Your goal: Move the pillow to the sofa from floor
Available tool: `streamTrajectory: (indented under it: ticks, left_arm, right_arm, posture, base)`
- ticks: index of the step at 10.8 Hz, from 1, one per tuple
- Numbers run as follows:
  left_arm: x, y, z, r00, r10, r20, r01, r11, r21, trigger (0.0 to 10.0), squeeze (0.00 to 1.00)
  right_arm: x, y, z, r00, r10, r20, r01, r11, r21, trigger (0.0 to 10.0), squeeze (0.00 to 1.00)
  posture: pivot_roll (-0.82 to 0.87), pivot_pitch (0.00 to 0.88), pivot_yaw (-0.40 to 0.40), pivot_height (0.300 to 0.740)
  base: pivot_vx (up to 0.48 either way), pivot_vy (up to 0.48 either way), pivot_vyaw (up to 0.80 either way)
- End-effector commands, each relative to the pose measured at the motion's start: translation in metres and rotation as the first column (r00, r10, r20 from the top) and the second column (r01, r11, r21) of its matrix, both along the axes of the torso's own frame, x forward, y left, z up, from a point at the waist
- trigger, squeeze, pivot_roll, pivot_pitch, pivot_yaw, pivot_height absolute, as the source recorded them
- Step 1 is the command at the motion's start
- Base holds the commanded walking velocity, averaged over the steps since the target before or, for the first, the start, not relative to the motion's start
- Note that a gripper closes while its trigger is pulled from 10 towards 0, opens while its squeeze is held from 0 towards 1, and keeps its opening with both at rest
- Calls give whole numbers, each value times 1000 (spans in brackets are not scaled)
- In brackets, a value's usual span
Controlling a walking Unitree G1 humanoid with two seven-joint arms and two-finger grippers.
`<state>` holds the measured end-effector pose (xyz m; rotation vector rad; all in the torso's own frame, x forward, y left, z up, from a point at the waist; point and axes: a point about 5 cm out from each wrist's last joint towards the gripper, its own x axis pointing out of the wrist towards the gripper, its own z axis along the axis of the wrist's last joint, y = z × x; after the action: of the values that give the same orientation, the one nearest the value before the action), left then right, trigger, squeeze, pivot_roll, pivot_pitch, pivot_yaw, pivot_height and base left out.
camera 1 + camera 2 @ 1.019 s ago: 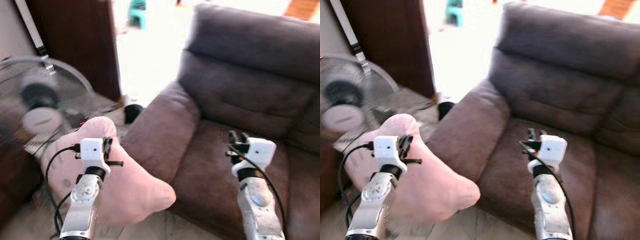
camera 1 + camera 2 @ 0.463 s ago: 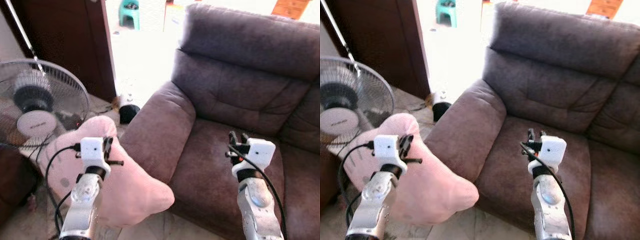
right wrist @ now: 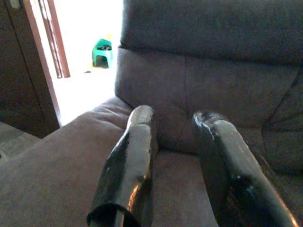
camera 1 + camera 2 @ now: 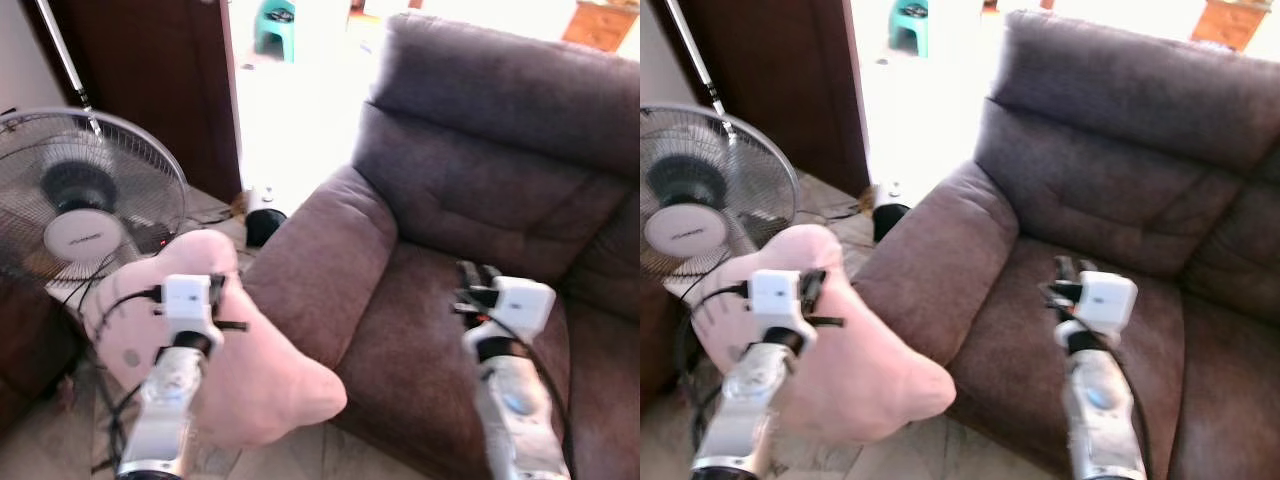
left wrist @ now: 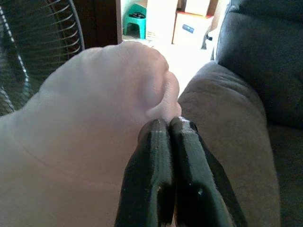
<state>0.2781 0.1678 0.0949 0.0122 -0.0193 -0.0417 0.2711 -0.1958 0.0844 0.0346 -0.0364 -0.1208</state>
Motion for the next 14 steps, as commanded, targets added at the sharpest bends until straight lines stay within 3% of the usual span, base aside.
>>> streamTrajectory:
  ticks: [1,6,9,14]
  left_arm:
    - [5,-1,24,992,-6,126,5,1000,7,10000,0]
    - [6,0,23,993,10,116,-9,1000,-13,10000,0]
    - [5,-1,23,993,9,116,-7,1000,-19,10000,0]
    - [3,1,21,994,5,110,-3,1000,-16,10000,0]
  right_arm:
    - [2,2,0,1000,5,1,-5,1000,-3,10000,0]
    - [3,-4,0,1000,-21,-14,20,1000,-17,10000,0]
    - [2,-4,-1,1000,-19,-12,19,1000,-9,10000,0]
    - [2,-2,-1,1000,-27,-4,27,999,-20,10000,0]
  posture:
    - [59,0,-42,740]
    - [56,15,-44,740]
    - [59,15,-43,740]
    - [60,0,-38,740]
  base:
    - [0,0,0]
    - [0,343,0]
    - [0,380,-740]
    - [0,0,0]
